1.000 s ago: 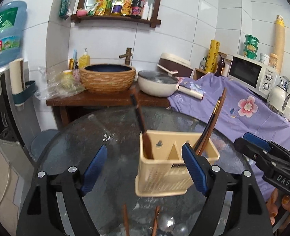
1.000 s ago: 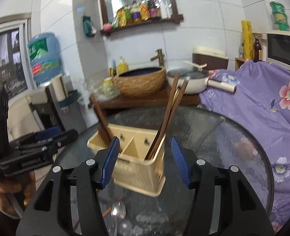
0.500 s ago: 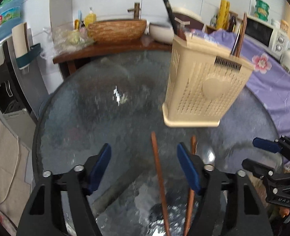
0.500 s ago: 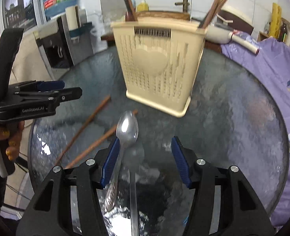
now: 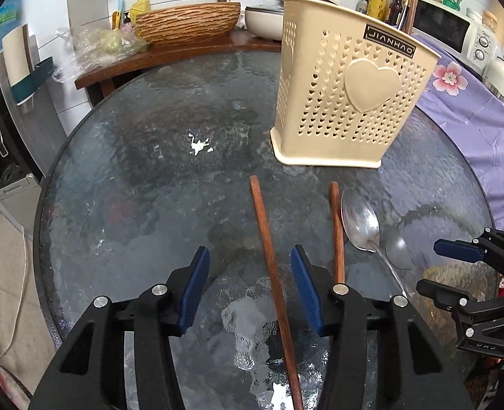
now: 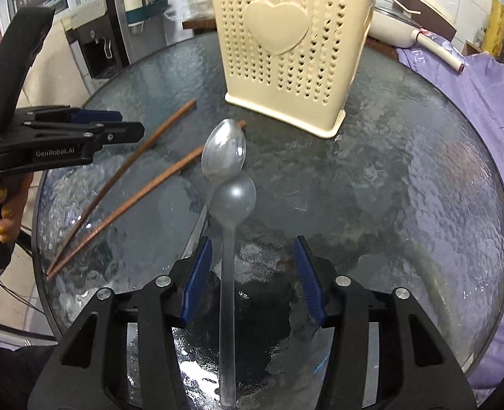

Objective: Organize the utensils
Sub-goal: 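Move the left tool to a wooden chopstick while the right tool approaches the clear plastic spoon, then close the left tool on the wooden chopstick while the right tool grasps the clear spoon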

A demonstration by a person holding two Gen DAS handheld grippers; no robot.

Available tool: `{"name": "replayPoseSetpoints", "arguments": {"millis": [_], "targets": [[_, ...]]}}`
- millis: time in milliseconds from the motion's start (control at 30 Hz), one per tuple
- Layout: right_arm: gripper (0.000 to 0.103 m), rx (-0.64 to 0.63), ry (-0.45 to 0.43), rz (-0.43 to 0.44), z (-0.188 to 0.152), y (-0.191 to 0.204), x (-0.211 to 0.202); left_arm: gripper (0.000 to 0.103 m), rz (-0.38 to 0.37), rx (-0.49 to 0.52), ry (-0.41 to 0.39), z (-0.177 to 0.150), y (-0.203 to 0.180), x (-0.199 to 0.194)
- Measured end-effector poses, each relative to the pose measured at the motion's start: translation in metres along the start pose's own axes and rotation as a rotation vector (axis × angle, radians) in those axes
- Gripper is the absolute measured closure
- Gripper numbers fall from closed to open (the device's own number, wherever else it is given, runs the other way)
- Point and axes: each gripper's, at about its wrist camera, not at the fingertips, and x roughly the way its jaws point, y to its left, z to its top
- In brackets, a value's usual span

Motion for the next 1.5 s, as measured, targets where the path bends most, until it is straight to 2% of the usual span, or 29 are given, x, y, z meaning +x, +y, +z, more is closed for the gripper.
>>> {"name": "replayPoseSetpoints", "arguments": {"millis": [767, 967, 1267, 1400, 1500], "targets": [[0.054, -0.038, 0.015, 0.005, 0.033, 0.014, 0.024, 0.056, 0.007, 0.001, 0.035, 0.007, -0.003, 0.027], [0.054, -0.041, 0.021, 0.005, 0.042, 0.017, 0.030, 0.061, 0.026, 0.023, 0.033, 0.016, -0.009, 0.034], [0.059, -0.055, 0.033, 0.016, 0.054, 0.026, 0.039, 0.073, 0.046, 0.038, 0.043, 0.029, -0.012, 0.043], [0.065, -0.065, 0.043, 0.026, 0.059, 0.030, 0.042, 0.083, 0.050, 0.032, 0.048, 0.033, -0.011, 0.045], [0.066, -0.067, 0.044, 0.025, 0.063, 0.033, 0.045, 0.090, 0.057, 0.035, 0.050, 0.034, -0.012, 0.046]]}}
